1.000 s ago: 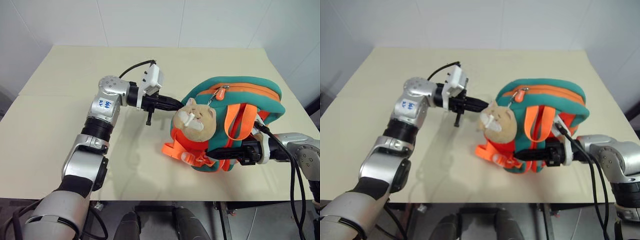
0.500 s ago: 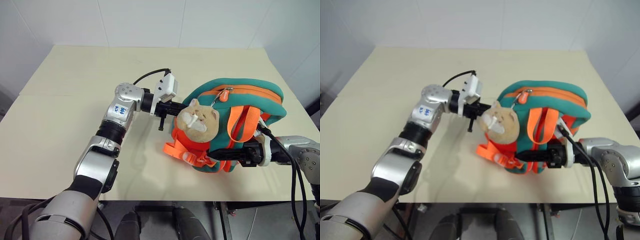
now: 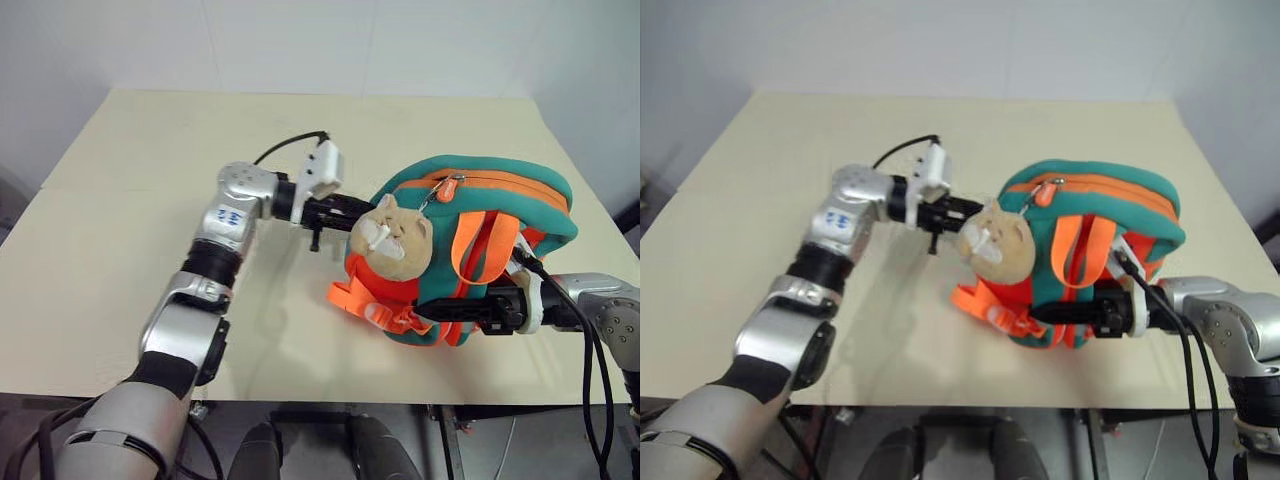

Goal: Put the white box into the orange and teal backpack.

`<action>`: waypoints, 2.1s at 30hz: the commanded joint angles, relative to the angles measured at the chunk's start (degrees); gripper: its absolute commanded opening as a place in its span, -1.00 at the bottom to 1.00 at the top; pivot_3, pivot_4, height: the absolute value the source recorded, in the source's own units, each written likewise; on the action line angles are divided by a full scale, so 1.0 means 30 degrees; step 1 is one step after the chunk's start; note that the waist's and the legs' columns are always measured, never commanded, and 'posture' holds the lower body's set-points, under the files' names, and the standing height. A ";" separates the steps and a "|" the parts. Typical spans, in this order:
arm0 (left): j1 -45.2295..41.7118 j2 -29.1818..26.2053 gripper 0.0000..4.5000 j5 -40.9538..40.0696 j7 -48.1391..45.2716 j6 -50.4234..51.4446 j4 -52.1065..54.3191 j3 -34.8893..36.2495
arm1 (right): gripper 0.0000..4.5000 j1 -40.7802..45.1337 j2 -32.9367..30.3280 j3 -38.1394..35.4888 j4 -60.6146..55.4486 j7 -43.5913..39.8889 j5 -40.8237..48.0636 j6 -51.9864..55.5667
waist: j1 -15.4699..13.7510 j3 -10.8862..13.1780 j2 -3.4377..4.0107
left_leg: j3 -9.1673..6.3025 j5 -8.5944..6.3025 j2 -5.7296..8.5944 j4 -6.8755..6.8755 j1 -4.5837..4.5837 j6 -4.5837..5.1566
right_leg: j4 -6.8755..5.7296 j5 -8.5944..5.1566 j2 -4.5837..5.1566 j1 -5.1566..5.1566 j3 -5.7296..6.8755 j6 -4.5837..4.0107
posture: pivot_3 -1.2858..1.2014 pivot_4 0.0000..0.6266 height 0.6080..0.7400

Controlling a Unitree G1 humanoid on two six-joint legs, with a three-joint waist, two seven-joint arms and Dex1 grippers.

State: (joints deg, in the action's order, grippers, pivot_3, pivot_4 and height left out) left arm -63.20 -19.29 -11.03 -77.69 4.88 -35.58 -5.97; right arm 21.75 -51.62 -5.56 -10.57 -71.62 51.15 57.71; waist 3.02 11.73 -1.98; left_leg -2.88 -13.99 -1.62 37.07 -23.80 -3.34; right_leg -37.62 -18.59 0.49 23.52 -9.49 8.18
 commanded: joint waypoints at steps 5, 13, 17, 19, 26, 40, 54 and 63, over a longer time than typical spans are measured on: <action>0.2269 -0.2567 0.58 -0.3006 -0.0007 0.3733 0.6728 0.1822 | -0.77 0.0598 0.0005 0.0106 0.0317 -0.0275 -0.0098 -0.0256 | 0.0050 0.0000 -0.0001 | -0.0001 0.0000 -0.0004 0.0015 0.0001 0.0000 | -0.0007 0.0001 0.0010 -0.0007 0.0001 0.0001 | 0.03 -0.52 1.00; 0.4149 -0.2347 0.99 -0.5430 0.1734 0.6749 1.1919 0.1951 | -0.77 0.1193 0.0060 0.0515 0.0894 -0.0672 -0.0557 -0.0468 | 0.0027 0.0001 -0.0001 | 0.0002 0.0000 -0.0003 0.0033 0.0031 -0.0001 | -0.0005 0.0005 0.0020 -0.0045 0.0003 0.0003 | 0.03 -0.52 1.00; 0.4637 -0.1963 0.99 -0.5612 0.2063 0.6960 1.2735 0.1189 | -0.77 0.1272 -0.0024 0.0466 0.0974 -0.0765 -0.0608 -0.0557 | 0.0100 0.0000 -0.0001 | 0.0024 0.0000 -0.0001 0.0018 0.0076 -0.0001 | -0.0001 0.0005 0.0015 -0.0072 -0.0008 0.0001 | 0.03 -0.52 1.00; 0.4510 -0.1250 0.99 -0.5624 0.2538 0.6817 1.2640 0.0862 | -0.77 0.1130 -0.0045 0.0352 0.0856 -0.0686 -0.0560 -0.0593 | 0.0083 0.0001 -0.0003 | 0.0037 0.0000 -0.0001 0.0005 0.0110 0.0000 | 0.0003 0.0002 0.0014 -0.0094 -0.0017 -0.0003 | 0.03 -0.52 1.00; 0.4511 -0.0594 0.99 -0.5773 0.2106 0.6919 1.2407 -0.0241 | -0.77 0.0803 0.0023 -0.0017 0.0475 -0.0140 -0.0352 -0.0478 | 0.0107 0.0002 -0.0004 | 0.0045 0.0000 0.0000 0.0001 0.0119 0.0000 | 0.0027 0.0003 0.0009 -0.0109 -0.0026 -0.0002 | 0.03 -0.52 1.00; 0.3025 -0.1218 -0.26 -0.5151 0.1174 0.5425 0.9688 -0.0146 | -0.77 -0.0180 0.0419 -0.0904 -0.0293 0.1001 0.0171 -0.0542 | 0.0092 0.0003 -0.0005 | 0.0042 -0.0002 0.0001 -0.0010 0.0154 0.0000 | 0.0095 0.0009 0.0012 -0.0189 -0.0026 0.0007 | 0.03 -0.52 1.00; 0.0845 -0.5322 -0.78 -0.3865 -0.0949 0.4643 0.4287 0.0545 | -0.77 -0.0320 0.0807 -0.0659 -0.0313 0.1125 0.0196 -0.0631 | 0.0166 0.0006 -0.0005 | 0.0046 -0.0007 -0.0007 -0.0054 0.0163 -0.0003 | 0.0133 -0.0004 0.0012 -0.0191 -0.0023 -0.0012 | 0.03 -0.52 1.00; 0.0491 -0.5507 -0.78 -0.3301 -0.1008 0.5544 -0.1129 0.0934 | -0.77 -0.0844 0.0880 -0.1069 -0.0827 0.1578 0.0547 -0.0524 | 0.0195 0.0006 -0.0005 | 0.0048 -0.0013 -0.0010 -0.0070 0.0163 0.0003 | 0.0144 -0.0005 0.0010 -0.0187 -0.0021 -0.0014 | 0.03 -0.52 1.00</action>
State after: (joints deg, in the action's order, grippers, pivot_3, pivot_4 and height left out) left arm -60.72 -34.60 -22.18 -81.06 21.38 -35.77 -4.56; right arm 19.72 -49.00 -7.01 -11.58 -67.07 51.69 56.23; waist 3.61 11.74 -2.00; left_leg -2.74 -14.03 -1.65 36.86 -23.31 -3.33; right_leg -37.19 -18.61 0.52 22.96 -9.55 8.14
